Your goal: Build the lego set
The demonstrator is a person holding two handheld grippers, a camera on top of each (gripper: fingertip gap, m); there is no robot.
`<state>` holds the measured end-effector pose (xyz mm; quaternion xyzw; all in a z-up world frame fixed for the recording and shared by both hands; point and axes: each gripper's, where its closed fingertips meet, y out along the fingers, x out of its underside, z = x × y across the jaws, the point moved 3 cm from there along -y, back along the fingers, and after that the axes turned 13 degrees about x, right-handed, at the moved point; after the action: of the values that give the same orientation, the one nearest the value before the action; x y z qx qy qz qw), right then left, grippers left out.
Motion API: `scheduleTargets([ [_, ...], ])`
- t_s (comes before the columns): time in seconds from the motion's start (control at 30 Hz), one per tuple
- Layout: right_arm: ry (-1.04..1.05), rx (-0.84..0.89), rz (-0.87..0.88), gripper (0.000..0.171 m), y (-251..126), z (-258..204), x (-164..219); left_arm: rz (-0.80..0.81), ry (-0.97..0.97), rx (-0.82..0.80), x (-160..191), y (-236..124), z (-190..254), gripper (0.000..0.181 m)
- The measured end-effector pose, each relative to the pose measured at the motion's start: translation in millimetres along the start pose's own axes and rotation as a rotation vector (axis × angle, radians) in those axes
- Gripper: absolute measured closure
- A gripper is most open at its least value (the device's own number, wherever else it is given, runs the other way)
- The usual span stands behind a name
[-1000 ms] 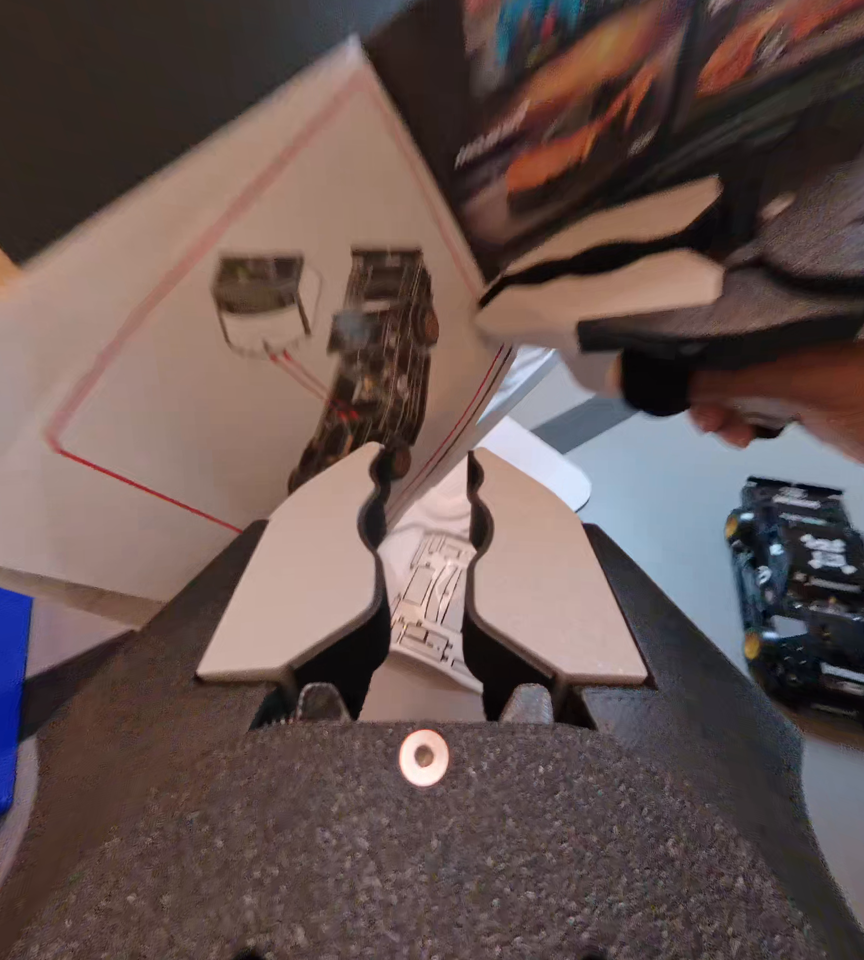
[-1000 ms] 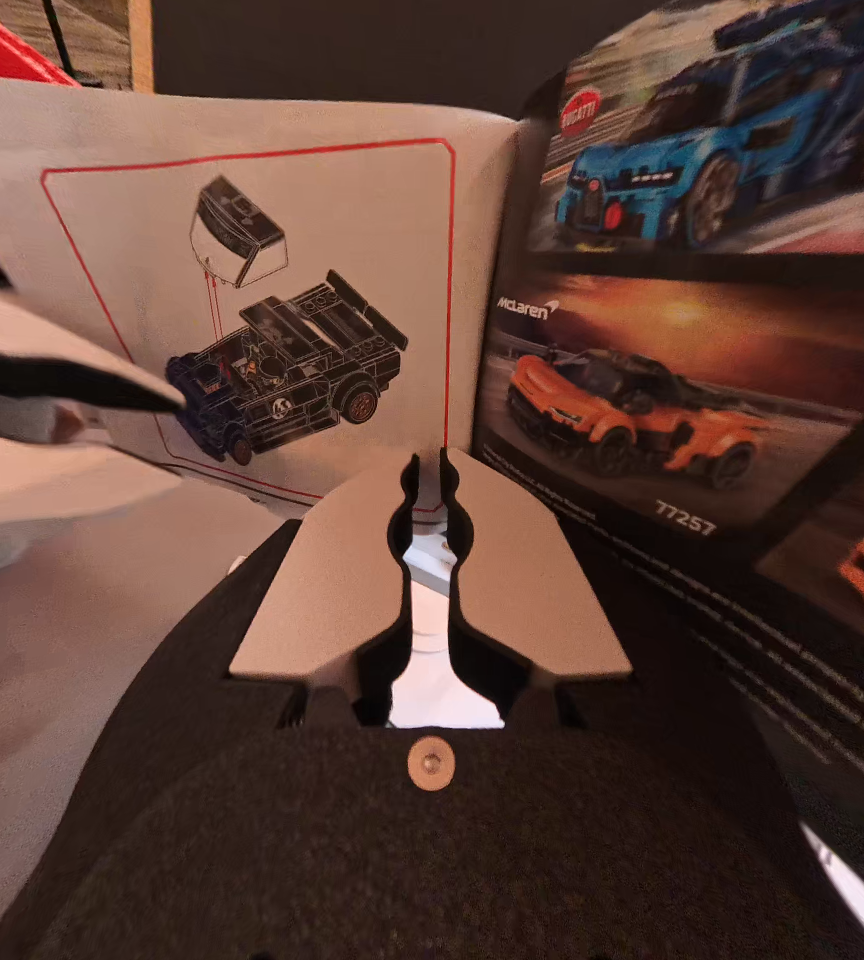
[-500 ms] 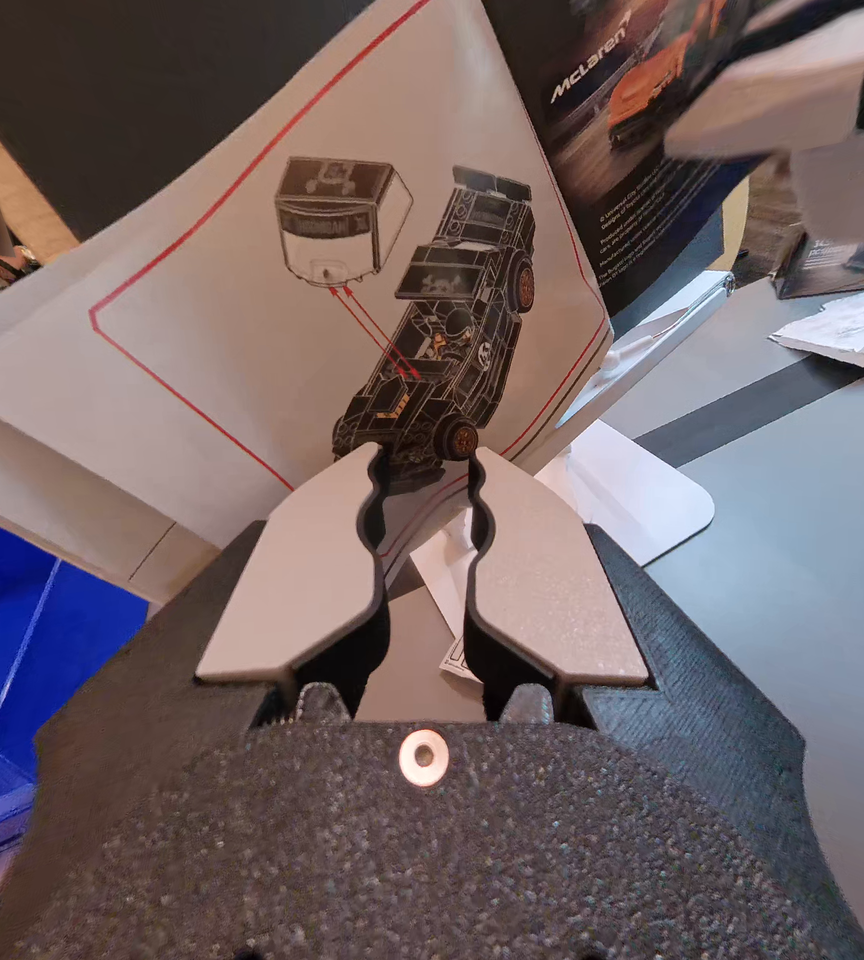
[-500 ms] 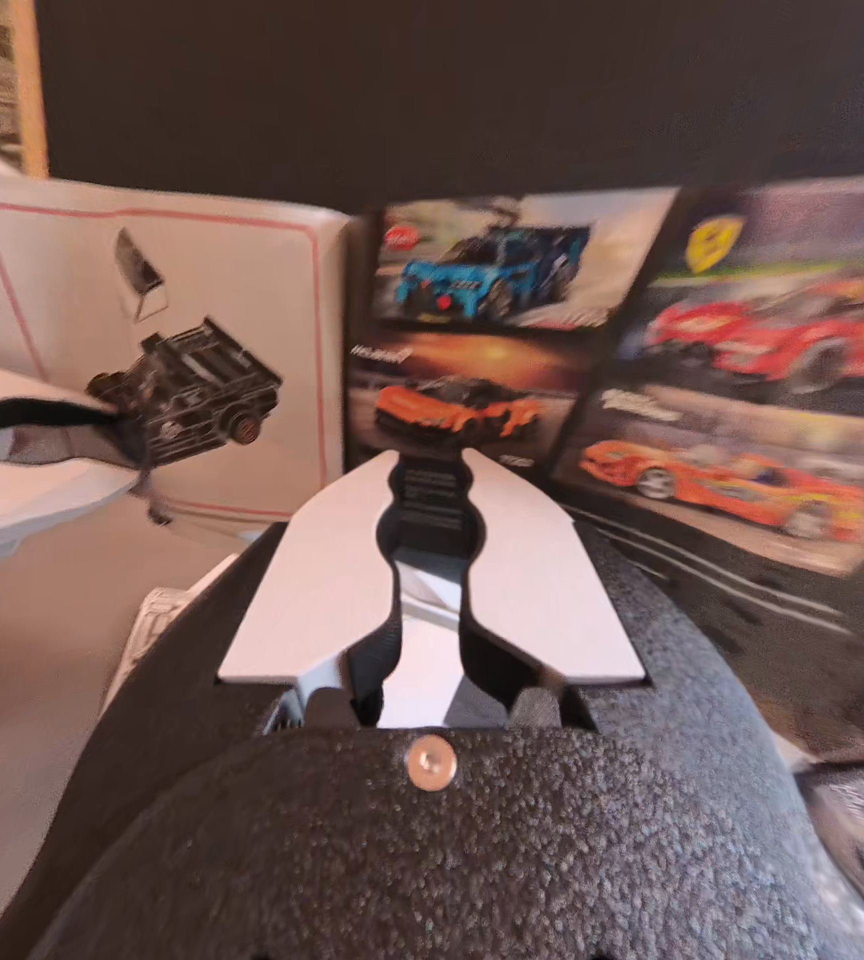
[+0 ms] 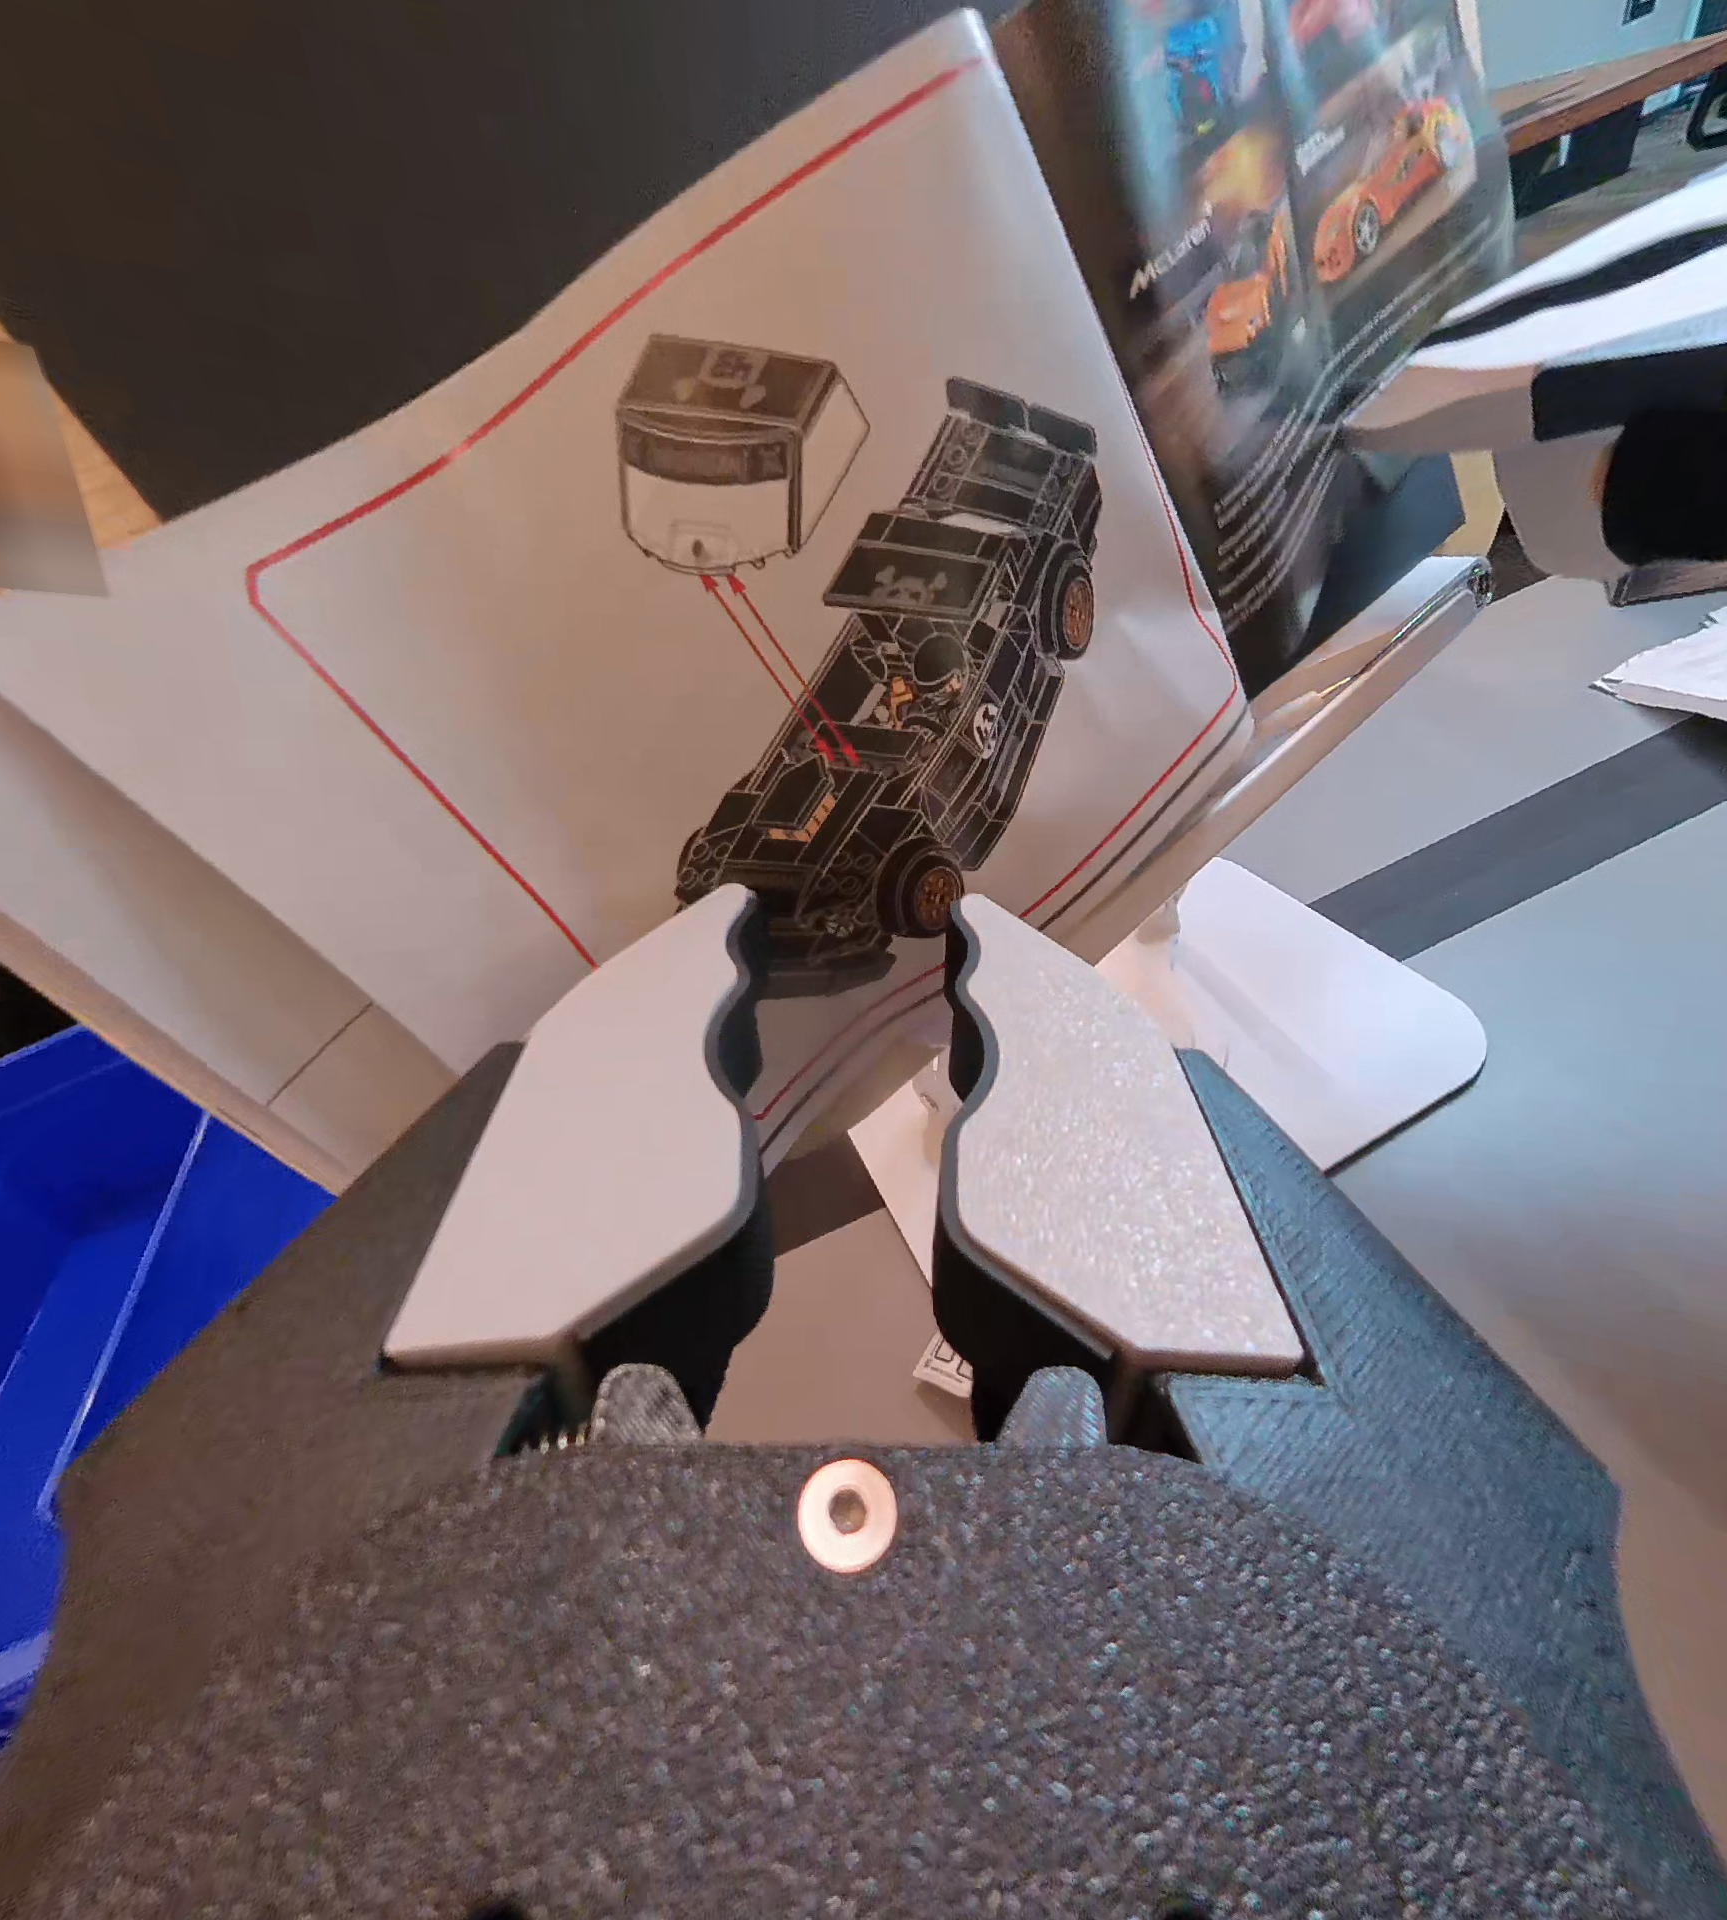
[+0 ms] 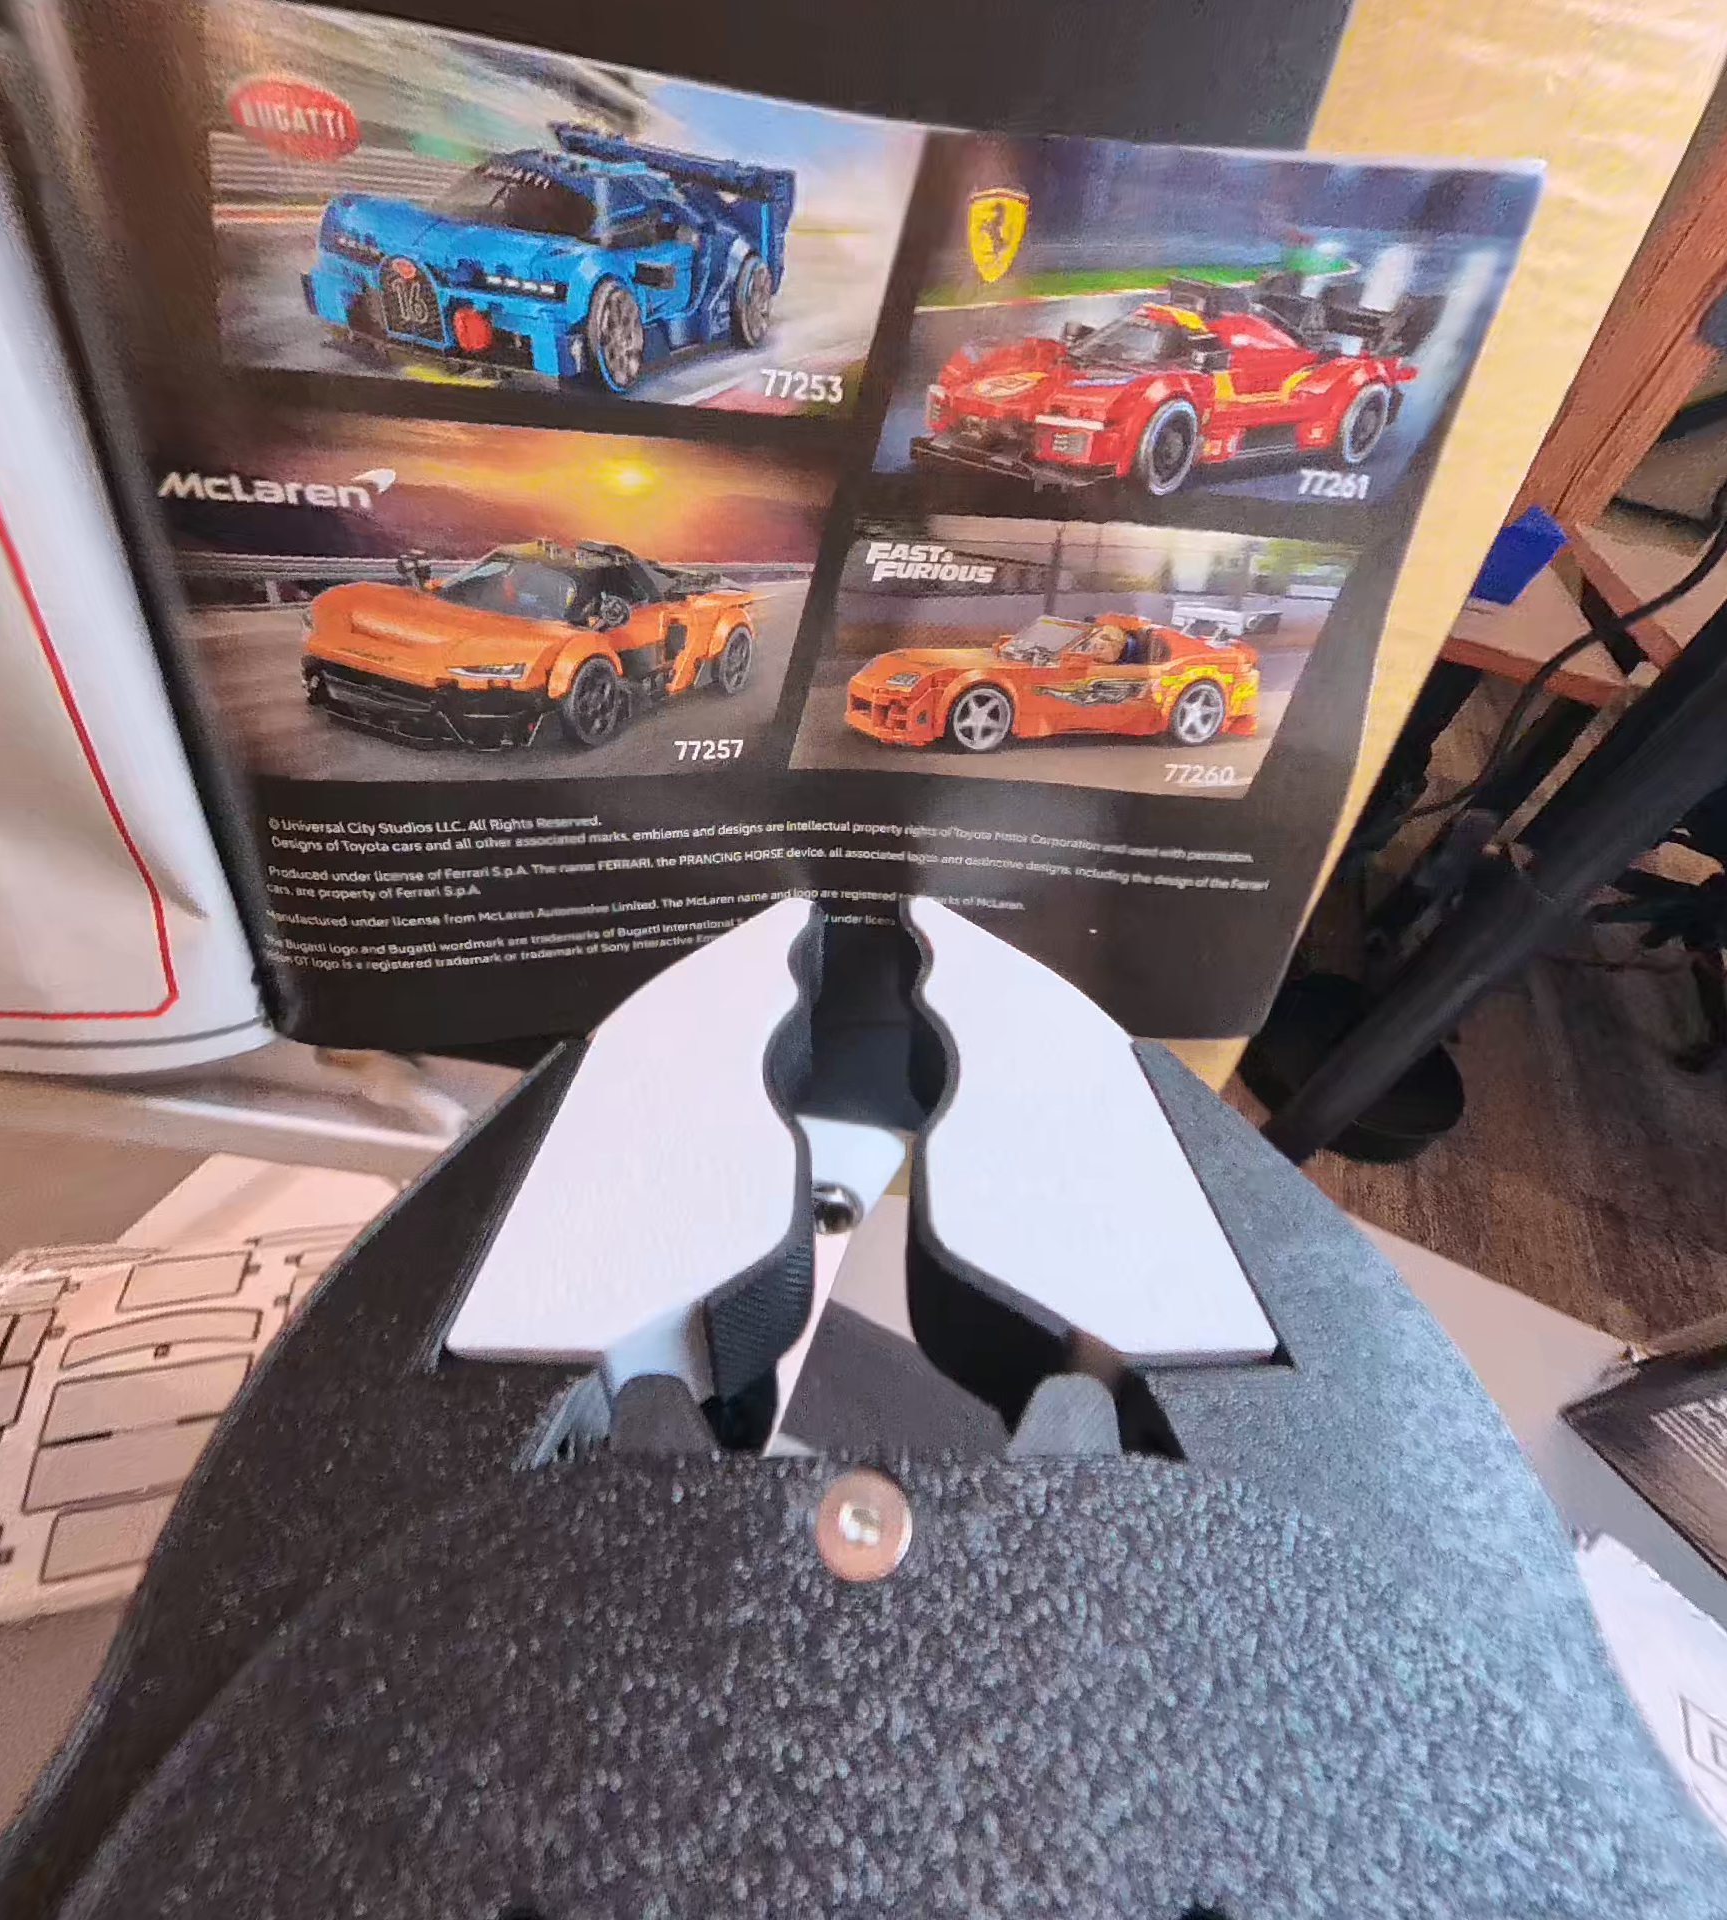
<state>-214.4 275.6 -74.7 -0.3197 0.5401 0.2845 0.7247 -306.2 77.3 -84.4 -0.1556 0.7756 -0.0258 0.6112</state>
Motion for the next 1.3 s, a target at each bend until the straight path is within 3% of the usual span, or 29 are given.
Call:
scheduleTargets([
  [0.33, -0.024, -0.046, -0.144, 0.156, -9, 3, 28, 0.015, 0.049, -0.021, -8, 6, 5, 0.145],
  [0.57, 0.142, -0.127, 0.092, 0.154, -59, 3, 7, 0.080, -0.009, -0.018, -16, -8, 0, 0.146],
  [0.8, 0.115, -0.185, 0.189, 0.152, -123, -27, 4, 0.111, -0.033, -0.045, -28, -22, 2, 0.146],
  [1.13, 0.033, -0.240, 0.141, 0.150, -172, -71, 8, 0.170, -0.128, -0.015, -51, -77, 25, 0.156],
  [1.3, 0.026, -0.242, 0.104, 0.149, -187, -74, 11, 0.201, -0.158, 0.032, -42, -102, 58, 0.161],
])
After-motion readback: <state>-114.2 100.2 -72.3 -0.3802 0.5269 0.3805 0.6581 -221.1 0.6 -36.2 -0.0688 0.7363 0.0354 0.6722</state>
